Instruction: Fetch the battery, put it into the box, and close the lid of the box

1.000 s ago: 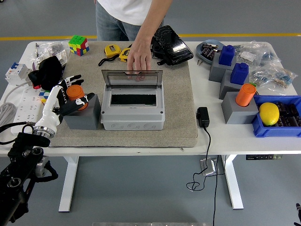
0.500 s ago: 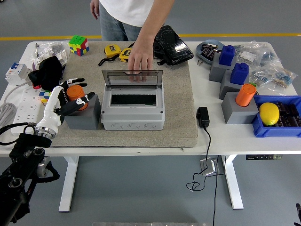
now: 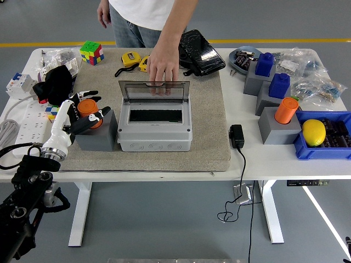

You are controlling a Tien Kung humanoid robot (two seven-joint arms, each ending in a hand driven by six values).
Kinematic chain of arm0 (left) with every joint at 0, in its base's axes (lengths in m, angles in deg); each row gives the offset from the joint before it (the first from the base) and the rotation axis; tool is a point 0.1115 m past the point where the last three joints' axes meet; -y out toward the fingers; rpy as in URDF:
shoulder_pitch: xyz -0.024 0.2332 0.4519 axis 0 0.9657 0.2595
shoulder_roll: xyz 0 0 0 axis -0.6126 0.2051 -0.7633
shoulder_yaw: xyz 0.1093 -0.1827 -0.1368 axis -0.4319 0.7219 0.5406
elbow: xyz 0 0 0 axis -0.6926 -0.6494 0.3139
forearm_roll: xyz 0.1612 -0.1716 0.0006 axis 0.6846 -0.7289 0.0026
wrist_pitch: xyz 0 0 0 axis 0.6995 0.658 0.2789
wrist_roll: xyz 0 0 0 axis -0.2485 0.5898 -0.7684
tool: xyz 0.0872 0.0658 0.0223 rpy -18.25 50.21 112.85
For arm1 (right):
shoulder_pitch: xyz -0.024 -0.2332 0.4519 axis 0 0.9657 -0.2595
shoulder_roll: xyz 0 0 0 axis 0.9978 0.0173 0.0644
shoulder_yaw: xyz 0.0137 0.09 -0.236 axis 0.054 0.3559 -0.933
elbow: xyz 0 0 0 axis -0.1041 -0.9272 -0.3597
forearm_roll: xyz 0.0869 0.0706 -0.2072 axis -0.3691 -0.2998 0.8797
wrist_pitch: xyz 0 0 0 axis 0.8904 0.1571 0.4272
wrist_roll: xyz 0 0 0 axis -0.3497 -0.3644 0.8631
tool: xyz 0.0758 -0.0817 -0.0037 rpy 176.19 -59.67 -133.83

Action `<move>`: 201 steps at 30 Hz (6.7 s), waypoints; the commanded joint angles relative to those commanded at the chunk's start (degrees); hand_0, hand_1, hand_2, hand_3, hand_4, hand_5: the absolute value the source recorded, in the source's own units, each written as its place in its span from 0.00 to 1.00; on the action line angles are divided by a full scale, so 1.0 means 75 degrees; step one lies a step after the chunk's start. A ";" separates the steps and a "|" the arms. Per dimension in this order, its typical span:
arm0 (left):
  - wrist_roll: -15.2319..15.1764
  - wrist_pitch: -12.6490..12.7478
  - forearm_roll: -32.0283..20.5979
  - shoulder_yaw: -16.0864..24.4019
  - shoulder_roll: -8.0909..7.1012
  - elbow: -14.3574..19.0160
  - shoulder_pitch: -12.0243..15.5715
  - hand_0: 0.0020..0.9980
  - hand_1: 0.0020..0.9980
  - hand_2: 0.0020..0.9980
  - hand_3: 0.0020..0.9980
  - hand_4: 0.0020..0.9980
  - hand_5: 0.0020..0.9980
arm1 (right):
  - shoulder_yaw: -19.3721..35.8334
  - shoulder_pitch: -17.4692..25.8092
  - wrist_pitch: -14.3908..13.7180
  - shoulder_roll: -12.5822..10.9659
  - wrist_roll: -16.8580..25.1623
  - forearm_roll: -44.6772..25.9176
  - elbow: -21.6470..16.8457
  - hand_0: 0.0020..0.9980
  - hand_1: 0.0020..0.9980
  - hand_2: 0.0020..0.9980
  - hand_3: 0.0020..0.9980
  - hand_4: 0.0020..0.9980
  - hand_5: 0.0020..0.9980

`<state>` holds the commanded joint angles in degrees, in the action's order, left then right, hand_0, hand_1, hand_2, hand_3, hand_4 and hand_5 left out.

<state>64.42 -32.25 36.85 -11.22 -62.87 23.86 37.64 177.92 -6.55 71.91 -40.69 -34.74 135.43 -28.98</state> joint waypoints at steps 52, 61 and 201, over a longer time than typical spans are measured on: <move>-0.0068 0.0802 0.0059 -0.0135 0.0123 -0.0070 -0.0029 0.11 0.17 0.19 0.16 1.00 0.09 | 0.0070 -0.0011 -0.0005 -0.0007 0.0025 0.0012 0.0000 0.83 0.81 0.77 0.79 1.00 1.00; -0.0090 0.1041 0.0107 -0.0133 0.0123 -0.0024 -0.0059 0.09 0.14 0.16 0.13 1.00 0.12 | 0.0081 -0.0021 -0.0009 -0.0009 0.0032 0.0019 0.0000 0.83 0.81 0.77 0.79 1.00 1.00; 0.2652 0.2714 0.7821 -0.4951 0.0449 -0.0361 -0.2939 0.13 0.16 0.18 0.16 0.60 0.30 | -0.0046 -0.0177 -0.0003 -0.0069 -0.0004 0.0130 0.0000 0.83 0.81 0.77 0.79 1.00 1.00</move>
<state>84.31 -11.90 95.51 -48.34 -59.50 21.15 15.60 177.58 -7.88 71.88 -41.21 -34.77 136.41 -28.98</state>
